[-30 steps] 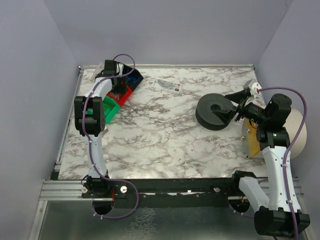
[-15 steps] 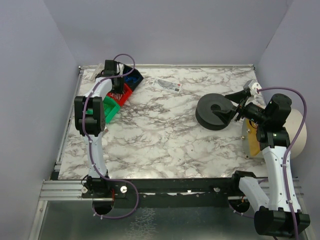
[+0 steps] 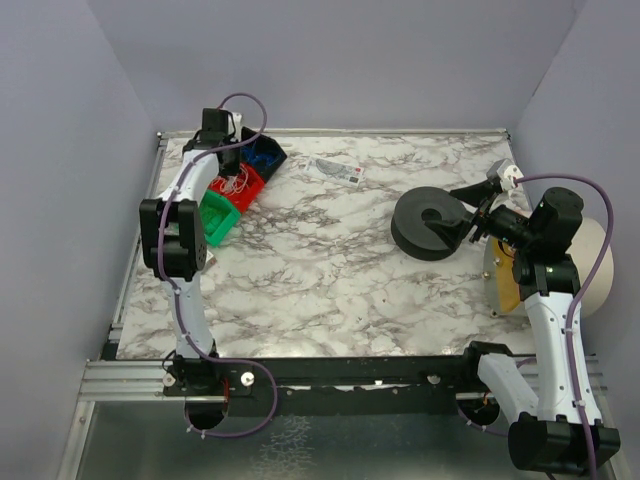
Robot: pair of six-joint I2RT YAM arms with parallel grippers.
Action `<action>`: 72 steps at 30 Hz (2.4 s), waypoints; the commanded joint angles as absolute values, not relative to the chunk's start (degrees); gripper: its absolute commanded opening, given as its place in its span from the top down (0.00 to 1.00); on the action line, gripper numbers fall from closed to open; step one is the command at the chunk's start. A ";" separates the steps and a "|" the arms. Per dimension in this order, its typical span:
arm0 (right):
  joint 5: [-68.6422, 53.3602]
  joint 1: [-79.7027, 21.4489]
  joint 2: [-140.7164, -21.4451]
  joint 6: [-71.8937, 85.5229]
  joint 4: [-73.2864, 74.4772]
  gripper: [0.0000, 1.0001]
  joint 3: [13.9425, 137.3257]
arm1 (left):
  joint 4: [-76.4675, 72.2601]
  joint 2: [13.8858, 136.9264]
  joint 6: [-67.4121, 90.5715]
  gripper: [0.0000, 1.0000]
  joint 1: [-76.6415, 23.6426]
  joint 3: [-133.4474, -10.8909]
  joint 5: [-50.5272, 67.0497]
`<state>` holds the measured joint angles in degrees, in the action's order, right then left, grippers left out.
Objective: Wrap the cables
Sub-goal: Pick up the cable from the storage box, then place the cable at the center of the board.
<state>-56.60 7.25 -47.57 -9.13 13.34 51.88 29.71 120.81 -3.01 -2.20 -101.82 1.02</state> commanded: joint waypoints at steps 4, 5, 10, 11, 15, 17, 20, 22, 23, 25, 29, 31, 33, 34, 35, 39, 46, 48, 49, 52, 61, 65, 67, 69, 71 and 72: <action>-56.51 7.50 -47.37 -10.02 13.80 0.00 51.06 | 30.64 109.40 -0.37 1.00 -1.92 -105.43 4.62; -56.50 7.53 -47.45 -10.03 13.78 0.00 51.06 | 30.73 108.12 0.58 1.00 -1.98 -105.51 5.41; -56.24 7.57 -47.55 -10.18 13.76 0.00 50.99 | 31.50 102.39 3.59 1.00 -4.68 -106.10 7.79; -56.06 7.60 -47.55 -10.24 13.79 0.00 51.05 | 31.55 101.34 3.99 1.00 -5.86 -106.09 7.84; -55.40 7.49 -47.80 -10.47 13.74 0.00 50.91 | 31.58 97.63 5.48 1.00 -12.84 -105.89 7.49; -55.19 7.58 -47.90 -10.50 13.62 0.00 50.76 | 31.47 96.30 5.66 0.99 -16.92 -106.22 6.18; -54.94 7.55 -48.15 -10.57 13.41 0.00 50.60 | 31.47 95.15 6.01 0.99 -21.98 -108.25 4.48; -54.82 7.60 -48.25 -10.59 13.22 0.00 50.49 | 31.46 94.95 5.65 0.98 -24.46 -109.95 4.35; -54.82 7.53 -48.37 -10.59 13.16 0.00 50.38 | 31.40 94.86 5.47 0.98 -25.35 -110.79 4.64; -54.70 7.55 -48.63 -10.59 13.10 0.00 50.32 | 31.38 95.00 5.38 0.98 -26.77 -112.66 6.34; -54.47 7.59 -48.95 -10.61 12.87 0.00 50.28 | 30.86 95.17 5.92 0.97 -30.10 -114.59 10.59; -54.03 7.51 -48.96 -10.38 12.74 0.00 50.19 | 30.28 95.46 6.69 0.97 -32.08 -114.69 12.99; -53.36 7.55 -48.96 -9.85 12.23 0.00 50.13 | 29.91 96.23 7.27 0.97 -34.40 -115.29 14.60; -52.87 7.57 -49.08 -9.65 12.05 0.00 50.15 | 29.89 96.69 7.20 0.97 -35.74 -115.61 13.79; -52.51 7.56 -49.12 -9.59 11.95 0.00 50.11 | 29.88 97.29 6.79 0.97 -37.29 -115.61 12.08; -50.36 7.58 -49.41 -9.73 11.89 0.00 50.29 | 29.30 100.41 6.51 0.94 -40.13 -112.29 5.70; -49.80 7.66 -49.52 -10.26 12.08 0.00 50.22 | 28.10 104.01 8.94 0.94 -40.21 -108.34 7.99; -50.36 7.65 -49.73 -10.53 12.25 0.00 50.21 | 27.84 103.98 9.14 0.92 -40.21 -108.70 8.55; -50.62 7.67 -49.81 -10.73 12.32 0.00 50.22 | 27.85 103.96 9.21 0.90 -40.25 -108.85 8.63; -51.25 7.69 -49.85 -11.16 12.52 0.00 50.06 | 27.77 103.73 9.23 0.87 -40.25 -108.63 8.80; -53.42 7.69 -49.79 -11.69 12.72 0.00 49.81 | 27.17 101.98 7.32 0.86 -40.21 -105.07 11.16; -54.93 7.73 -49.75 -11.84 12.80 0.00 49.67 | 26.81 101.70 8.57 0.86 -40.25 -104.92 9.53; -56.27 7.65 -49.75 -11.12 12.26 0.00 49.50 | 26.66 101.53 9.10 0.86 -40.21 -104.74 8.45; -57.16 7.71 -50.30 -7.66 10.43 0.00 50.04 | 26.32 101.31 9.23 0.86 -40.20 -104.07 8.90; -58.06 7.61 -51.68 -4.44 9.43 0.00 52.08 | 26.11 101.08 9.31 0.86 -40.25 -103.20 9.71; -58.18 7.59 -52.65 -2.74 8.87 0.00 53.41 | 25.96 101.03 9.36 0.86 -40.25 -102.71 9.90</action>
